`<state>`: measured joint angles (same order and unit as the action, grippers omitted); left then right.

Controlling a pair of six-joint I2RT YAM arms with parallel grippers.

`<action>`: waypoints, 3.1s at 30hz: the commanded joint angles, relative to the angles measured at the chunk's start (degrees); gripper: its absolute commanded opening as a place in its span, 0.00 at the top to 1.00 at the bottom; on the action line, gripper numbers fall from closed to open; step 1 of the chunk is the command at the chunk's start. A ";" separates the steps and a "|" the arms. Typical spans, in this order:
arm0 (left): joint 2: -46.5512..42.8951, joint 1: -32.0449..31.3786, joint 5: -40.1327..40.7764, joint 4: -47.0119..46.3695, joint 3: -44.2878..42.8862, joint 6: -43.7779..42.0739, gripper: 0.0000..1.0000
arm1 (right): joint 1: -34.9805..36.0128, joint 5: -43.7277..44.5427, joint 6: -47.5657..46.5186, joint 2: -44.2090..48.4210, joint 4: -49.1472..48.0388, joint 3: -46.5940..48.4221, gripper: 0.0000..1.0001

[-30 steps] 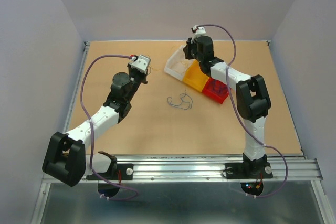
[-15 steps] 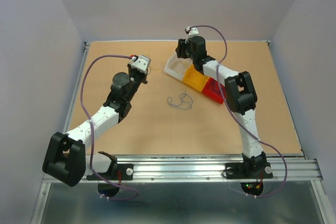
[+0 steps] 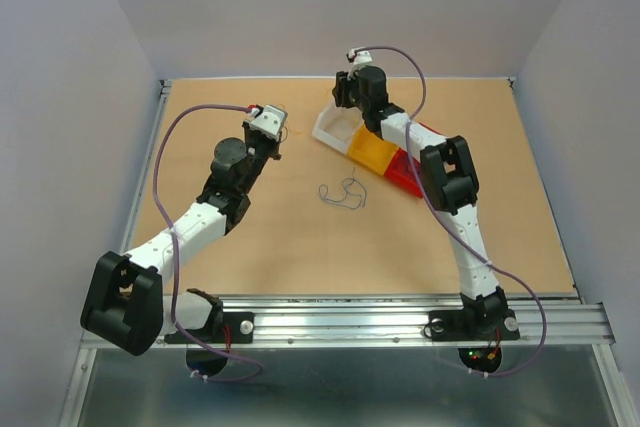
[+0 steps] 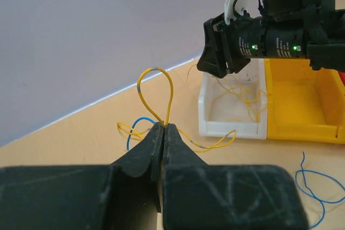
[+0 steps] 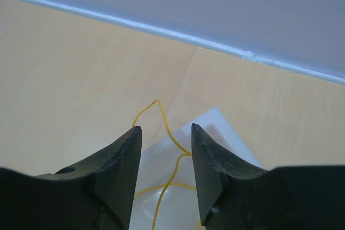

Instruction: Untangle the cables

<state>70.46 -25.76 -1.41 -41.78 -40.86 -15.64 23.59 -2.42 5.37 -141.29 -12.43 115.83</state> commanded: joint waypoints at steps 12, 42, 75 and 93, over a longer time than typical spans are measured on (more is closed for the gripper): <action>-0.49 0.27 0.09 -4.28 0.26 -0.62 1.00 | -0.22 -0.75 -1.50 -7.07 4.78 11.96 0.66; -0.84 0.27 0.36 -4.28 0.34 -0.80 1.00 | -0.13 -1.19 -0.61 12.63 -1.99 -11.34 0.68; 0.30 0.27 -0.09 -4.54 0.17 -0.97 1.00 | 0.14 4.96 -17.23 0.23 2.14 2.72 0.49; 1.35 0.27 -0.17 -4.54 -0.18 -1.24 1.00 | 0.14 -3.56 -29.18 -6.18 2.23 9.24 0.59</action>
<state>71.64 -25.76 -1.43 -42.30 -40.84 -16.08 23.64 -1.85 -19.88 -145.95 -8.93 120.57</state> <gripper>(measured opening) 0.088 0.484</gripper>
